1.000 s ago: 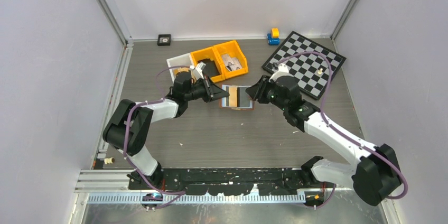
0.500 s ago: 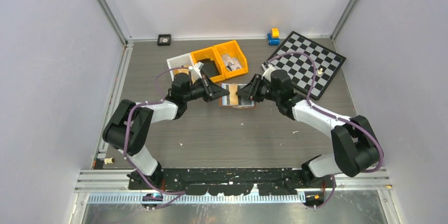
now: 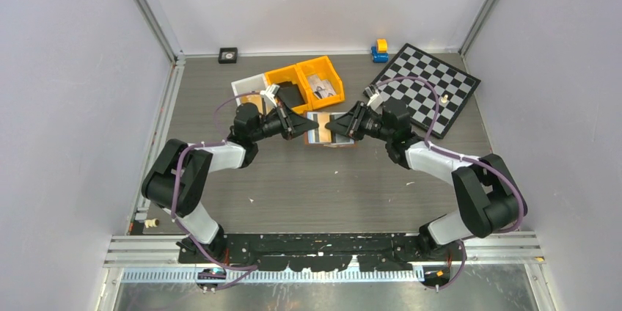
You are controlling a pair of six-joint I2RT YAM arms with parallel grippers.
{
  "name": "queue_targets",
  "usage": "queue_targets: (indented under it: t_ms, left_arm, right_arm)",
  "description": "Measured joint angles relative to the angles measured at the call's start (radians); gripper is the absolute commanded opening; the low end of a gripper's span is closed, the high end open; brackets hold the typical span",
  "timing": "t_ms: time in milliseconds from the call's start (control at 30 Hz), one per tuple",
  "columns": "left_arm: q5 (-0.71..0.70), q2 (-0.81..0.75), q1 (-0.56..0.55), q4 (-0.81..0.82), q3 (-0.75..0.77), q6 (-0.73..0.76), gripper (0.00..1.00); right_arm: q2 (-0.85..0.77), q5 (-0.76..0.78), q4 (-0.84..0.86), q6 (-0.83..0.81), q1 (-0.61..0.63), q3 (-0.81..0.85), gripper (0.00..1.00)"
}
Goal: Take the credit cards out of the card holder
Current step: Remove the credit card from the card holder.
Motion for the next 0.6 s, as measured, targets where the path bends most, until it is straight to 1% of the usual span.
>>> queue_targets:
  t_ms: [100, 267, 333, 367, 500, 567, 600]
  left_arm:
    - [0.008, 0.000, 0.004, 0.040, 0.000, -0.032, 0.00]
    - [0.023, 0.004, 0.018, 0.116, -0.003, -0.083, 0.00]
    - [0.029, 0.004, 0.024, 0.132, -0.006, -0.095, 0.00]
    - [0.032, 0.004, 0.025, 0.140, -0.006, -0.097, 0.00]
    - [0.042, 0.008, 0.033, 0.158, -0.008, -0.098, 0.09]
    - [0.046, 0.014, 0.035, 0.163, -0.008, -0.098, 0.15]
    - [0.048, 0.018, 0.035, 0.166, -0.008, -0.099, 0.16]
  right_arm:
    - [0.023, -0.037, 0.076, 0.046, -0.006, -0.004, 0.19]
    - [0.064, -0.082, 0.236, 0.133, -0.014, -0.018, 0.07]
    - [0.066, -0.091, 0.280, 0.157, -0.016, -0.027, 0.01]
    - [0.065, -0.095, 0.297, 0.166, -0.018, -0.032, 0.01]
    - [0.065, -0.100, 0.332, 0.183, -0.025, -0.044, 0.01]
    - [0.064, -0.100, 0.336, 0.186, -0.027, -0.048, 0.00]
    - [0.063, -0.100, 0.335, 0.185, -0.028, -0.052, 0.01]
